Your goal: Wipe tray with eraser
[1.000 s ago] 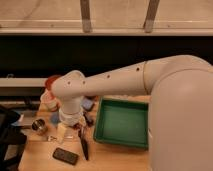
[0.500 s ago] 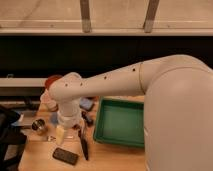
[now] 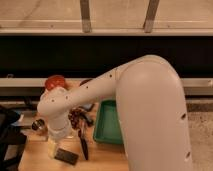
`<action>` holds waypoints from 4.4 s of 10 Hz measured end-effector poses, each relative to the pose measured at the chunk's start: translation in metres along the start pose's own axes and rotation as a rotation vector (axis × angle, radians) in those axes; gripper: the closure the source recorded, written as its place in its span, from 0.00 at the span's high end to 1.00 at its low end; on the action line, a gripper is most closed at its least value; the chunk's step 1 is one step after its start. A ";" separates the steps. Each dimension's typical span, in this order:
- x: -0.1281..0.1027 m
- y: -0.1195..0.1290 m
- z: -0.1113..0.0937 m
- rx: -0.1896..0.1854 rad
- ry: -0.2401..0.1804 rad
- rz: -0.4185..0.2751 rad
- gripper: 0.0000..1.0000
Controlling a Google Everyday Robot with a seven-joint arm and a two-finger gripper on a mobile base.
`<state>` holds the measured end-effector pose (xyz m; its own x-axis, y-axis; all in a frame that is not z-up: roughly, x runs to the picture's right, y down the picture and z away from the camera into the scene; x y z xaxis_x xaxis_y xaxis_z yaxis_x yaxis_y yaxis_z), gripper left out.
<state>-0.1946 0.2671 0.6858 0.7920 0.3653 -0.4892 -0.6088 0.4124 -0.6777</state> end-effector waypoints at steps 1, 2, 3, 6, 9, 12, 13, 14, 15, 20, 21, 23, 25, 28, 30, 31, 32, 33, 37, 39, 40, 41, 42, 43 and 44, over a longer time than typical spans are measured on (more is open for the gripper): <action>-0.002 0.004 0.010 0.015 0.012 -0.009 0.80; -0.004 0.008 0.017 0.026 0.018 -0.015 0.80; -0.001 0.006 0.024 0.038 0.031 -0.013 0.80; 0.000 0.007 0.039 0.050 0.043 -0.008 0.80; -0.005 0.016 0.048 0.138 0.029 0.019 0.80; -0.009 0.009 0.063 0.192 0.043 0.060 0.80; -0.009 0.003 0.068 0.196 0.050 0.072 0.80; -0.009 -0.002 0.072 0.193 0.055 0.085 0.80; -0.010 -0.005 0.078 0.187 0.064 0.093 0.79; 0.000 -0.016 0.070 0.142 0.038 0.125 0.33; 0.003 -0.018 0.061 0.136 0.026 0.134 0.20; 0.004 -0.020 0.038 0.118 0.004 0.130 0.03; 0.001 -0.022 0.008 0.101 -0.018 0.115 0.00; -0.006 -0.047 -0.041 0.066 -0.054 0.144 0.00; -0.005 -0.080 -0.065 0.055 -0.061 0.213 0.00; 0.001 -0.103 -0.075 0.048 -0.063 0.269 0.00; 0.011 -0.130 -0.084 0.043 -0.062 0.333 0.00; 0.021 -0.151 -0.091 0.040 -0.066 0.391 0.00; 0.031 -0.167 -0.096 0.037 -0.074 0.448 0.00; 0.030 -0.166 -0.095 0.036 -0.071 0.445 0.00; 0.030 -0.167 -0.093 0.027 -0.069 0.453 0.00; 0.035 -0.177 -0.088 0.012 -0.065 0.491 0.00; 0.040 -0.193 -0.083 -0.002 -0.065 0.539 0.00; 0.043 -0.207 -0.080 -0.009 -0.064 0.571 0.00; 0.049 -0.229 -0.077 -0.020 -0.060 0.617 0.00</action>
<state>-0.0130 0.1261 0.7753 0.2897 0.5779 -0.7630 -0.9524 0.0948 -0.2898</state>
